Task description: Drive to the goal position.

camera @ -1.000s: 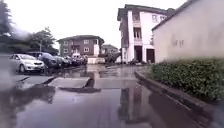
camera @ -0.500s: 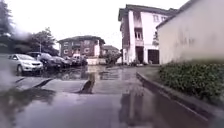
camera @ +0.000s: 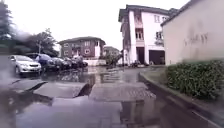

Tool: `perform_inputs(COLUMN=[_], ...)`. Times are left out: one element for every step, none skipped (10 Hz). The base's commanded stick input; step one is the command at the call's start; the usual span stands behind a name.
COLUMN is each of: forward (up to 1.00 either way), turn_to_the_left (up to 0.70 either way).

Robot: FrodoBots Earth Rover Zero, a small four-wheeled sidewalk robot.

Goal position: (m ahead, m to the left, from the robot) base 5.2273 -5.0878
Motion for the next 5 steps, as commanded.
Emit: perform_inputs(forward=[0.7,0.7,0.7,0.7,0.7], turn_to_the_left=[0.0,0.0,0.0,0.0,0.0])
